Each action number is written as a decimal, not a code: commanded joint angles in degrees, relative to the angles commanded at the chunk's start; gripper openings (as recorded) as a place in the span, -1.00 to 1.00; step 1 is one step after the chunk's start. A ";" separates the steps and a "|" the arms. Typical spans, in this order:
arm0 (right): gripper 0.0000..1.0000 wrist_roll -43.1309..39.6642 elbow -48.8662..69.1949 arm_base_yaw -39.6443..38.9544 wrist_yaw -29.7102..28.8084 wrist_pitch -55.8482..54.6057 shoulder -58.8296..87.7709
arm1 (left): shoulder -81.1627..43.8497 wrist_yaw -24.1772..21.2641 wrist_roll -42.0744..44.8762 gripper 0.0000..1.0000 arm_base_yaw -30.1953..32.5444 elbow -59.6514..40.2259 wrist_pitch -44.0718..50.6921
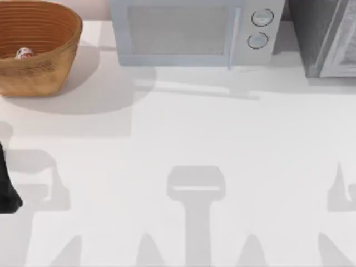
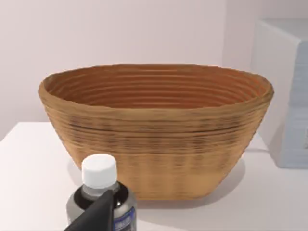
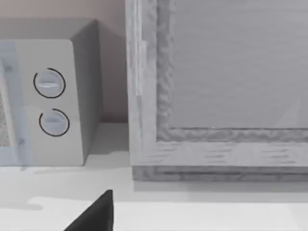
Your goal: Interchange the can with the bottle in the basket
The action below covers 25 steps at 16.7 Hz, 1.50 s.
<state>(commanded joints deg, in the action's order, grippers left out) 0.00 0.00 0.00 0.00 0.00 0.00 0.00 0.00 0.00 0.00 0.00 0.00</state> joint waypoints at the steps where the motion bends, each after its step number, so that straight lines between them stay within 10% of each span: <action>1: 1.00 0.00 0.00 0.00 0.00 0.00 0.00 | 0.00 0.00 0.00 1.00 0.00 0.00 0.00; 10: 1.00 0.00 0.00 0.00 0.00 0.00 0.00 | -18.52 -1.93 0.96 1.00 -2.00 -17.76 8.38; 25: 1.00 0.00 0.00 0.00 0.00 0.00 0.00 | -101.50 -12.43 4.53 1.00 -7.27 -95.71 46.53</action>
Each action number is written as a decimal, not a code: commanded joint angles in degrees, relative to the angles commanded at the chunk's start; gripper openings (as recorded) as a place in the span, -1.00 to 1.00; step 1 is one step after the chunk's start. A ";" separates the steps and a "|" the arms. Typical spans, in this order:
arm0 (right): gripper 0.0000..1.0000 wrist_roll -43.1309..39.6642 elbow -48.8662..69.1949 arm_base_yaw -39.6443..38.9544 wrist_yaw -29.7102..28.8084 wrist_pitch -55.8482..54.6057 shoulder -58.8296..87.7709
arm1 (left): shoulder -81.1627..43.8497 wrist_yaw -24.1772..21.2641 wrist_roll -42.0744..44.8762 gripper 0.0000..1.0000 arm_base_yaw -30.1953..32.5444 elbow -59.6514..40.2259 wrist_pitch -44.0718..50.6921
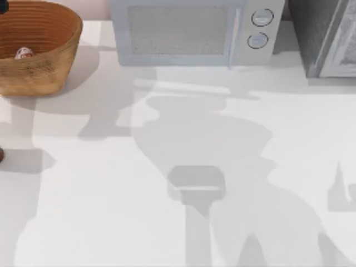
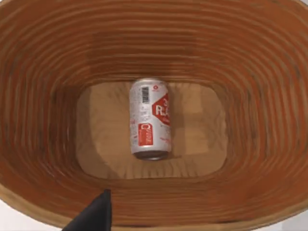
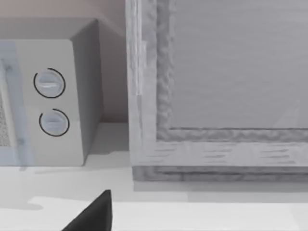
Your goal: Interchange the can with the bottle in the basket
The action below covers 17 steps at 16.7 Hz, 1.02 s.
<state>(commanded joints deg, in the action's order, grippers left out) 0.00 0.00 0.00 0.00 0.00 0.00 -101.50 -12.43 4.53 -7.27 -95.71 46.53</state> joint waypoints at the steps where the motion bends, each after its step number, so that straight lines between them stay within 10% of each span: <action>1: 1.00 0.00 0.00 0.00 0.00 0.00 0.00 | -5.54 -0.64 0.20 1.00 -0.11 -4.91 2.56; 9: 1.00 0.00 0.00 0.00 0.00 0.00 0.00 | -37.49 -3.55 1.48 1.00 -1.00 -33.65 17.08; 17: 1.00 0.00 0.00 0.00 0.00 0.00 0.00 | -40.57 -3.83 1.76 1.00 -0.57 -38.00 18.63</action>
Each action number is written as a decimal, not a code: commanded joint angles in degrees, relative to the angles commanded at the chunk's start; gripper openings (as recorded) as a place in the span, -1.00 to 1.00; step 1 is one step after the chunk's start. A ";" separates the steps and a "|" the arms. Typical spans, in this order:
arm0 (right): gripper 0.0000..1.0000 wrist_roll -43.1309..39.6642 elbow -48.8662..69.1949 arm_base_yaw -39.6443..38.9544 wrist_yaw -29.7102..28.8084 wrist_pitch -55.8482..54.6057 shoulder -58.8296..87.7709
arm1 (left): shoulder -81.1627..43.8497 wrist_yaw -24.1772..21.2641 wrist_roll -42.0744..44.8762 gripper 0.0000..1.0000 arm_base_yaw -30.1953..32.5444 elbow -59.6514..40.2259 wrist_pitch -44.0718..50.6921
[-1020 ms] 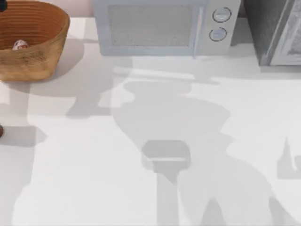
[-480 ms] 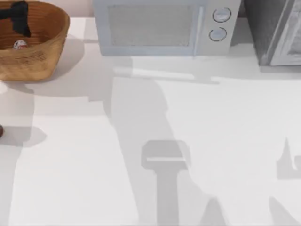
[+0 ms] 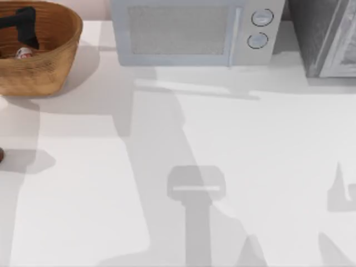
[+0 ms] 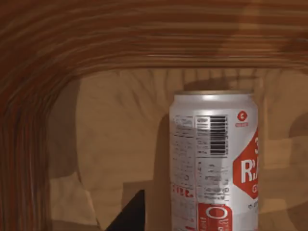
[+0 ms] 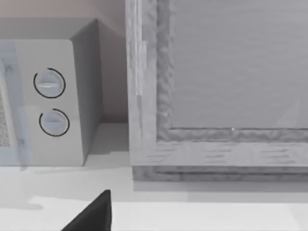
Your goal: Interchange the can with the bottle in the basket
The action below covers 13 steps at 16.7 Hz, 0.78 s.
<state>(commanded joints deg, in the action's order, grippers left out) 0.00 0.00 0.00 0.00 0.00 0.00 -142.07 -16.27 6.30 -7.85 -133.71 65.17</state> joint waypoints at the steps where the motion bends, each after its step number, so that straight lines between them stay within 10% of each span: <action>1: 1.00 0.00 0.00 0.00 0.00 0.00 0.00 | -0.16 0.03 -0.09 1.00 -0.04 0.13 0.02; 13: 1.00 0.00 0.00 0.00 0.00 0.00 0.00 | -6.30 0.49 -1.87 1.00 1.12 3.11 -8.16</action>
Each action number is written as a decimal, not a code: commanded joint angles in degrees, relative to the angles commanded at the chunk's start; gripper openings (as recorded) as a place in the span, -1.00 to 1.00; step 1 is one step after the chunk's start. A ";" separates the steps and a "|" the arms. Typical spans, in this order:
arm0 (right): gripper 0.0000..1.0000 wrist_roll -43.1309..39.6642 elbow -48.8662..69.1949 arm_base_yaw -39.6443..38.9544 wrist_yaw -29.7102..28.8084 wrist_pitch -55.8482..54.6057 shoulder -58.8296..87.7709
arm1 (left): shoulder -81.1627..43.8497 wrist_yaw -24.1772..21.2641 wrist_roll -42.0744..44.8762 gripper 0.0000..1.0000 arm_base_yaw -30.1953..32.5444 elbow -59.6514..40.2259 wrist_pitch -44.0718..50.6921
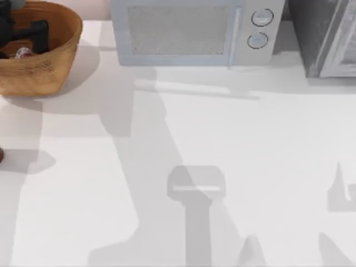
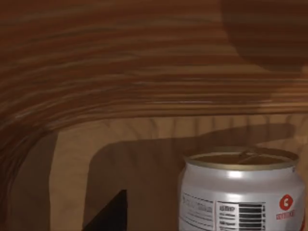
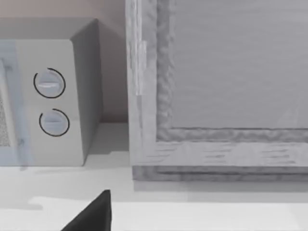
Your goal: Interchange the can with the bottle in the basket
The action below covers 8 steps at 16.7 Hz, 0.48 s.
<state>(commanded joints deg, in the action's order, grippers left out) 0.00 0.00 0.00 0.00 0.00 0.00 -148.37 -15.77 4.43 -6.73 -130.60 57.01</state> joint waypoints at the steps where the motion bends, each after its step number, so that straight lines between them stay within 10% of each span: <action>1: 1.00 0.00 0.00 0.00 0.00 0.00 0.00 | 0.00 0.00 0.00 1.00 0.00 0.00 0.00; 3: 1.00 0.00 0.00 0.00 0.00 0.00 0.00 | 0.00 0.00 0.00 1.00 0.00 0.00 0.00; 8: 1.00 0.00 0.00 0.00 0.00 0.00 0.00 | 0.00 0.00 0.00 0.25 0.00 0.00 0.00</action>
<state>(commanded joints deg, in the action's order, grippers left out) 0.00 0.00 0.00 0.00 0.00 0.00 -148.37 -15.77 4.43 -6.73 -130.60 57.01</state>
